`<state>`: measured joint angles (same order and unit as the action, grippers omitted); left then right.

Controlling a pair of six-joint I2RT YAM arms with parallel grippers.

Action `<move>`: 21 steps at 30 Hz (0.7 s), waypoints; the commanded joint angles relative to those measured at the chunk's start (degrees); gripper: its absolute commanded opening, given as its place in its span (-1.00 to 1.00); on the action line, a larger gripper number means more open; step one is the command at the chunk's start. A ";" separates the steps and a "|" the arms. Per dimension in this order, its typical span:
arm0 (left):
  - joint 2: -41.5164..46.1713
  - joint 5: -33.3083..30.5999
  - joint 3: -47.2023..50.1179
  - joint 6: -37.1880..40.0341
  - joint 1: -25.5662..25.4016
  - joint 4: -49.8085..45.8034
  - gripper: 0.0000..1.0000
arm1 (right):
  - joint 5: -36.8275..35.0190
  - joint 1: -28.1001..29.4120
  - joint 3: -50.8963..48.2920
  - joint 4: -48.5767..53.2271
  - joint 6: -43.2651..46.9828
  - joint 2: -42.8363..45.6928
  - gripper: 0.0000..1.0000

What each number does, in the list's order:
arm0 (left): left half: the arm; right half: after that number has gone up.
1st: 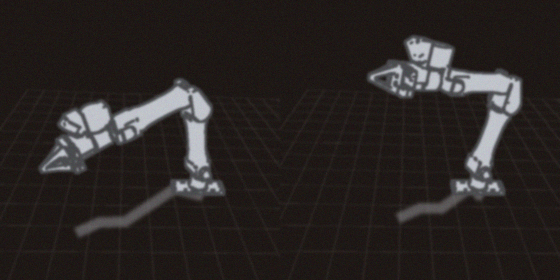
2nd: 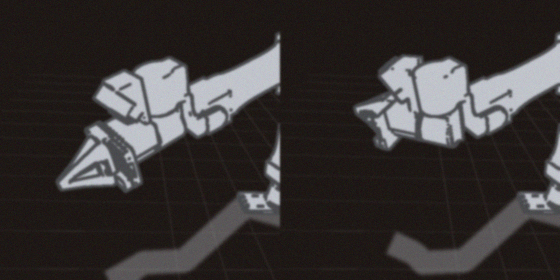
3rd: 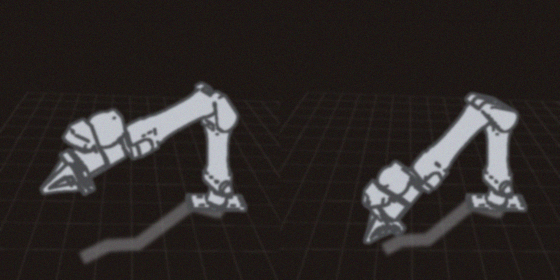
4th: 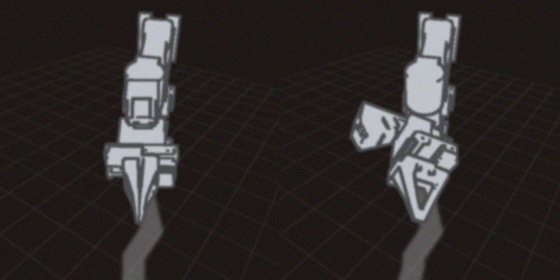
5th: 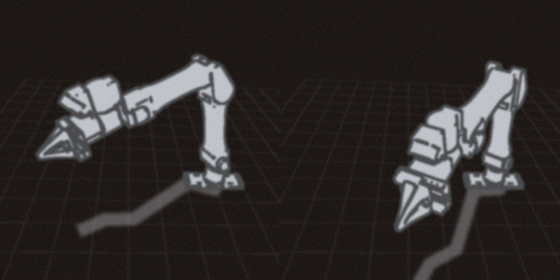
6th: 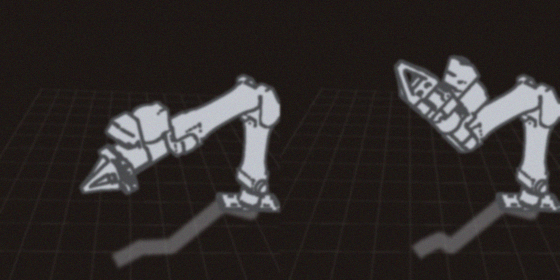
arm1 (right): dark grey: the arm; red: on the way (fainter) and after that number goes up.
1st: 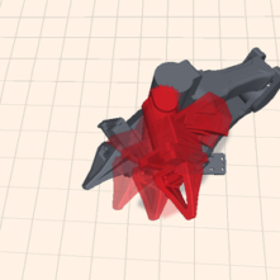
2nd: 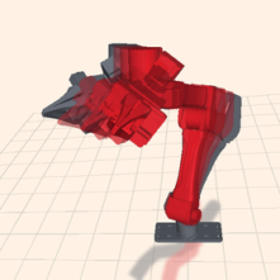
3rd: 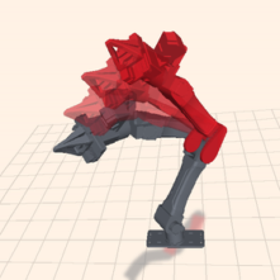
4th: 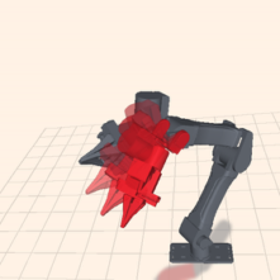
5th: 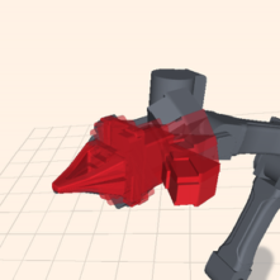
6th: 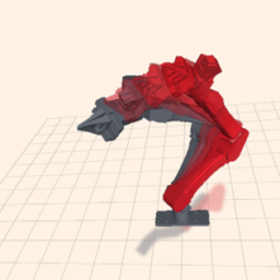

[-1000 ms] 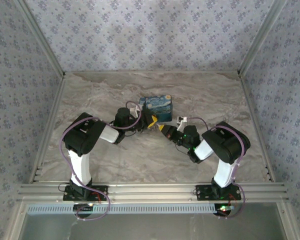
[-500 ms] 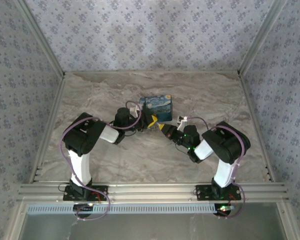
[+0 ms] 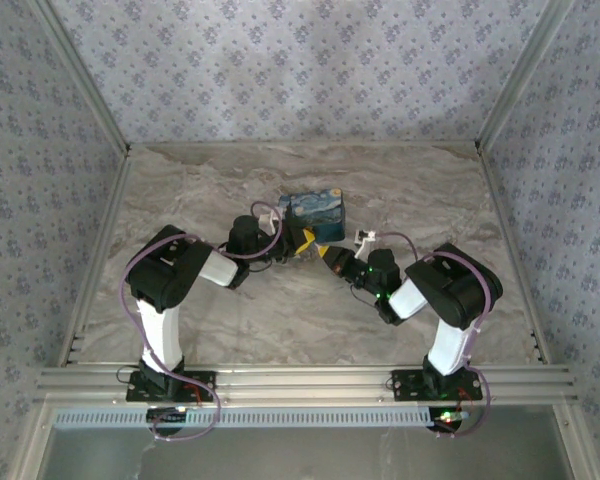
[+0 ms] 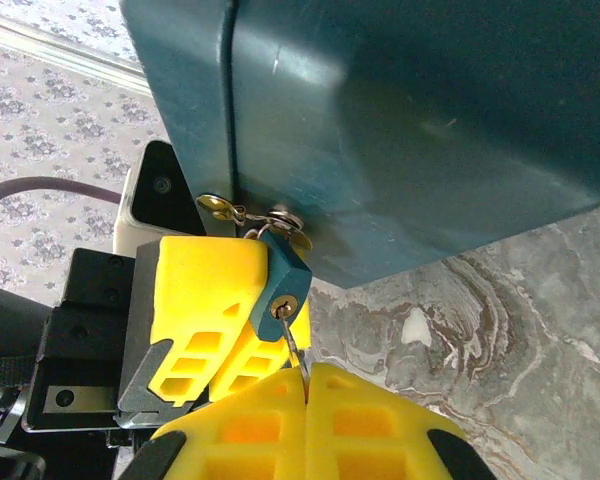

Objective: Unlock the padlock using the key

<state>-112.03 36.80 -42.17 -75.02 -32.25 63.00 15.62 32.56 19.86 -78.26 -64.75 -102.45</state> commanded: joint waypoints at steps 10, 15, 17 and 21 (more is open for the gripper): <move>-2.50 3.52 -0.70 -3.91 -0.83 11.44 -1.00 | 4.23 -0.94 4.88 -1.81 -3.73 -2.74 -1.00; -2.48 4.55 -1.07 -4.13 -1.13 12.77 -1.00 | 5.77 -1.30 6.06 -1.89 -5.06 -3.92 -1.00; -2.39 4.85 -0.98 -4.08 -1.10 13.13 -1.00 | 6.60 -1.51 6.57 -1.87 -5.97 -3.60 -1.00; -2.53 5.48 -0.81 -4.25 -1.01 13.68 -1.00 | 5.37 -2.75 4.87 -1.83 -6.38 -1.19 -1.00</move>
<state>-114.56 36.03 -42.24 -78.78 -31.57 71.22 21.85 30.96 24.16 -78.24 -69.93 -105.71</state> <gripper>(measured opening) 0.084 0.064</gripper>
